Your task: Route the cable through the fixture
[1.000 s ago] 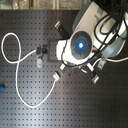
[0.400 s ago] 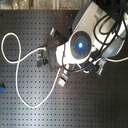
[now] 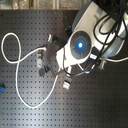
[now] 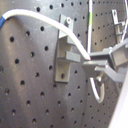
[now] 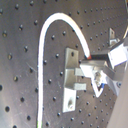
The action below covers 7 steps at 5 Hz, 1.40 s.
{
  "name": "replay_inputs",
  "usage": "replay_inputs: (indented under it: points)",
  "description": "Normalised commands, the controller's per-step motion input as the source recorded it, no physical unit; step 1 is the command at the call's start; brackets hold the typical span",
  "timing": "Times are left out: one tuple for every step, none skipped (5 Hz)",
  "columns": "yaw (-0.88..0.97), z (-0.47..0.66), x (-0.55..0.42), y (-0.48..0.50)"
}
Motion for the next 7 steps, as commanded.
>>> replay_inputs:
  points:
    - [-0.77,0.0,-0.002,0.018]
    - [-0.77,0.02,-0.024,0.038]
    - [-0.7,0.05,-0.072,0.093]
    - [-0.53,0.08,0.132,0.293]
    - [-0.39,0.13,0.181,0.424]
    - [0.0,0.02,0.0,0.0]
    - [-0.23,0.32,-0.43,0.085]
